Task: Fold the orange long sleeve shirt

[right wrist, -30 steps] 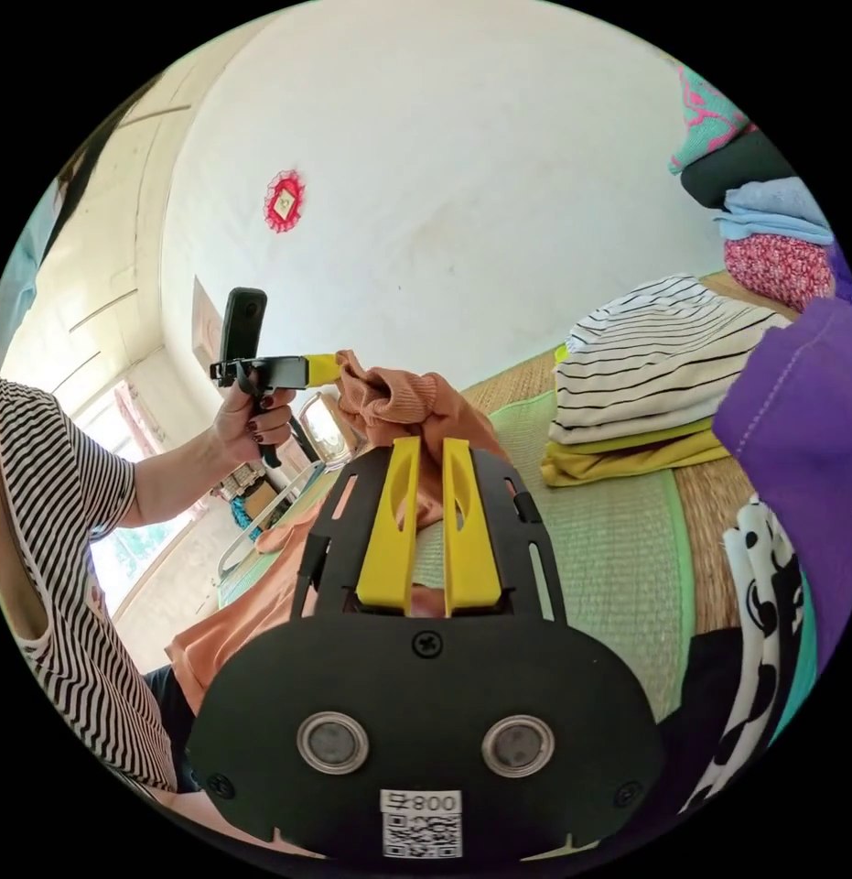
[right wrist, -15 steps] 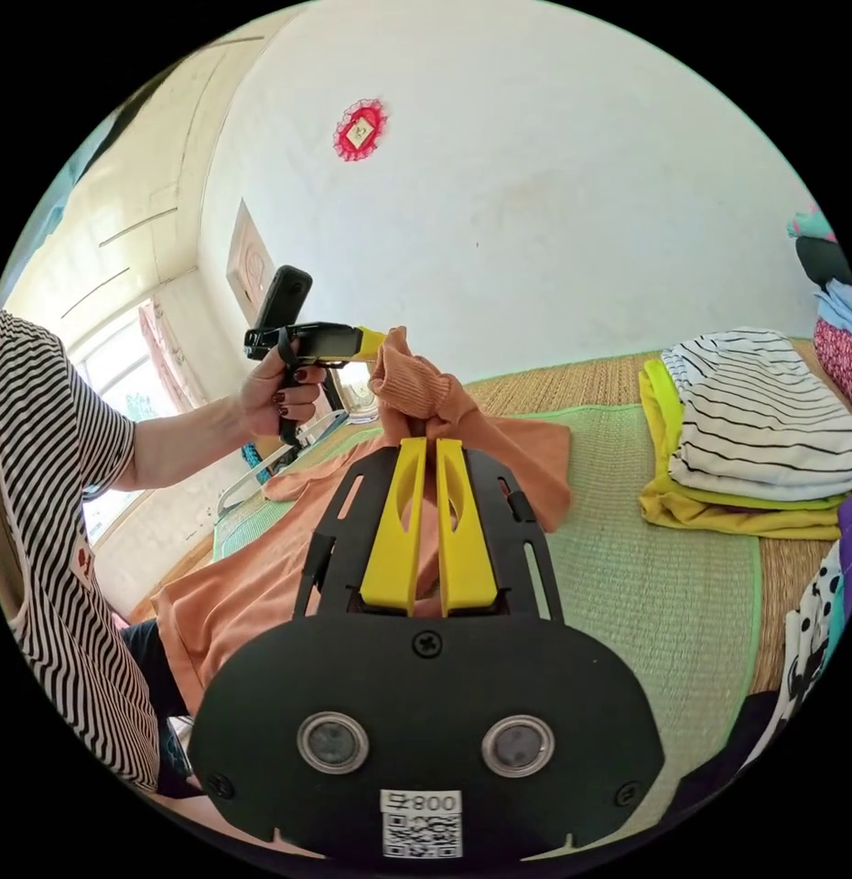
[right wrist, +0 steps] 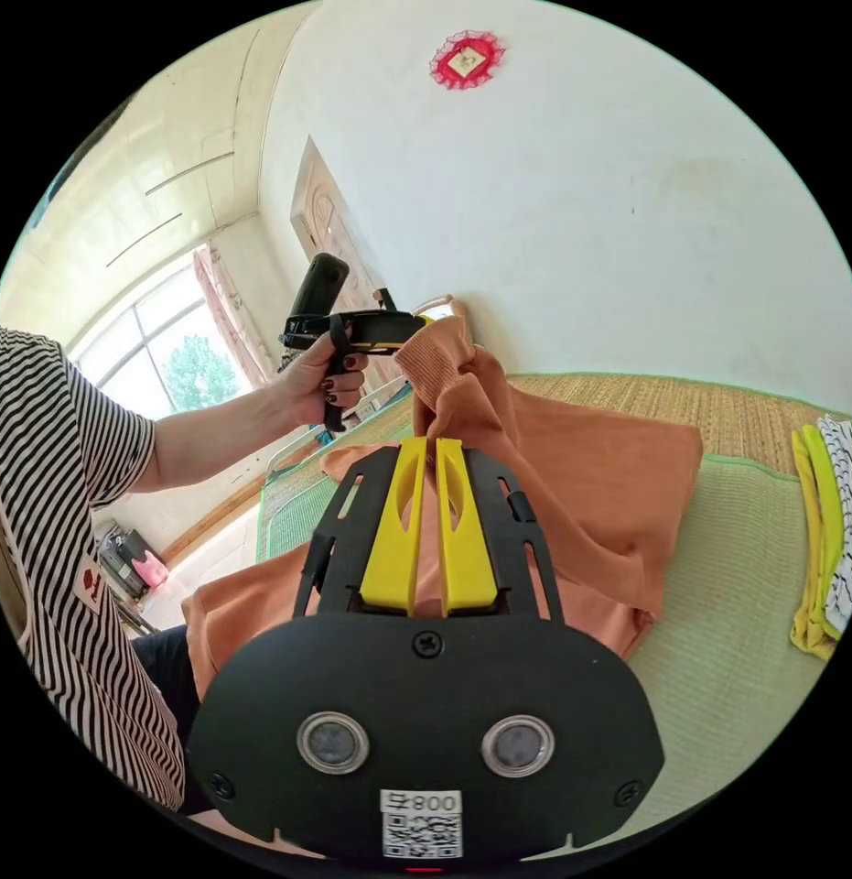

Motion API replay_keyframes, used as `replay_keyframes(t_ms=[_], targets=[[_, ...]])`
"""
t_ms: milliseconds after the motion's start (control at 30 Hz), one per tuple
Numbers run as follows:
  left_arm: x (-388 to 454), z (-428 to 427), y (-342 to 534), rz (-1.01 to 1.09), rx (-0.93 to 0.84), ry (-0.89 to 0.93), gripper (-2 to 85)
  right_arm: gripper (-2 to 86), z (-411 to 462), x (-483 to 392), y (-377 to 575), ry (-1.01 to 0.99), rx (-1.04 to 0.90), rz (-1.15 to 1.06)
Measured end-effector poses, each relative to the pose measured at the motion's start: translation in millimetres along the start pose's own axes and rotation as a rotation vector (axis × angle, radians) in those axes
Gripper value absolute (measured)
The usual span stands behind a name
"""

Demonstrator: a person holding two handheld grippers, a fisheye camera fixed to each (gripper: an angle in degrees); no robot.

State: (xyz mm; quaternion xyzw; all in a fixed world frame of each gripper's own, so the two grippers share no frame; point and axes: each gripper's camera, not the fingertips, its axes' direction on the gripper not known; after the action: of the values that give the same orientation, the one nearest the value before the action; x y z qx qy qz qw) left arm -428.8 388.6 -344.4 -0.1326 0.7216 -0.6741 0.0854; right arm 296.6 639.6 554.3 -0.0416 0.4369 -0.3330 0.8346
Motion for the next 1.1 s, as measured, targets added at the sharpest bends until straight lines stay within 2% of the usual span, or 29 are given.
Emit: replay_keyframes(t_ms=[333, 533, 733, 833, 900, 967, 1000, 1100], targets=[[-128, -24, 95, -0.257, -0.060, -0.039, 2.2, 2.0, 178, -14, 4, -0.061, -0.264, 0.022], [-178, -16, 135, -0.378, -0.078, -0.010, 2.8, 2.3, 247, -13, 18, -0.055, -0.400, 0.033], [-189, -32, 153, -0.444, 0.002, -0.116, 2.1, 2.8, 291, -22, 19, -0.021, -0.492, 0.000], [-177, -29, 144, -0.367, 0.057, -0.025, 1.1, 3.2, 310, -32, 18, 0.003, -0.542, -0.030], [-173, -8, 135, -0.333, -0.037, 0.002, 0.8, 3.5, 317, -34, 16, 0.005, -0.550, -0.030], [-173, 31, 130, -0.308, -0.245, -0.081, 0.6, 3.7, 321, -32, 15, -0.018, -0.552, -0.009], [-174, 37, 130, -0.305, -0.273, -0.102, 0.5, 3.8, 320, -30, 14, -0.043, -0.548, 0.010], [-182, 32, 122, -0.342, -0.181, -0.057, 0.6, 4.4, 303, -23, 14, -0.081, -0.525, 0.060]])
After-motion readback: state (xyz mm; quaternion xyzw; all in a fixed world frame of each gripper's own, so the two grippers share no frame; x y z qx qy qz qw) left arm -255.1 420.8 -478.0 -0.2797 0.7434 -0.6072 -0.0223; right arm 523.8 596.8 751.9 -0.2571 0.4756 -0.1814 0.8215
